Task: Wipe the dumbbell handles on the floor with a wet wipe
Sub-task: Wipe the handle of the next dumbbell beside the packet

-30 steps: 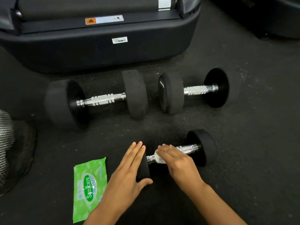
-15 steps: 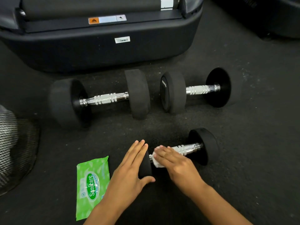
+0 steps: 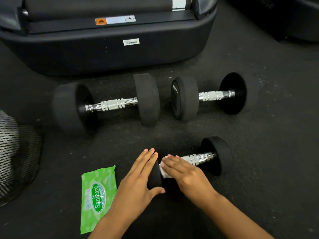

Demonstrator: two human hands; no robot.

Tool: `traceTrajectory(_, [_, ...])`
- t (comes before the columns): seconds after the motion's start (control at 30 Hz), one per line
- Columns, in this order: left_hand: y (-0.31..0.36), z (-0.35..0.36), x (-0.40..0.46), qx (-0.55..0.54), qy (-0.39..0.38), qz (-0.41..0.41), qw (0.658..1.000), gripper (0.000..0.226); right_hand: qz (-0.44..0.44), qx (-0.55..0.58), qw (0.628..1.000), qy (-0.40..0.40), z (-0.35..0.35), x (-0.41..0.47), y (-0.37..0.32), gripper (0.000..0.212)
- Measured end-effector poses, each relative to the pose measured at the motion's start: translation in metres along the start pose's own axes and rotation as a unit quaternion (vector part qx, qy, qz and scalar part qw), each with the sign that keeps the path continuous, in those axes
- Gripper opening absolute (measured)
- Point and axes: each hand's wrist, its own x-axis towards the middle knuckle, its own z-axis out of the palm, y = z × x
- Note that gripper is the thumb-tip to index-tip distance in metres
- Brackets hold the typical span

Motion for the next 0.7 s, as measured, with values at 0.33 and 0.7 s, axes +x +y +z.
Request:
traceTrajectory(0.33, [0.001,0.001,-0.001,0.0,0.005,0.0,1.0,0.105,-0.037,0.0,0.999,0.028,0.005,-0.007,0.015,0.037])
traceTrajectory(0.7, [0.001,0.0,0.0,-0.005,0.008,-0.002,1.0,0.103,0.031,0.021,0.998,0.041,0.008,-0.003,0.012,0.038])
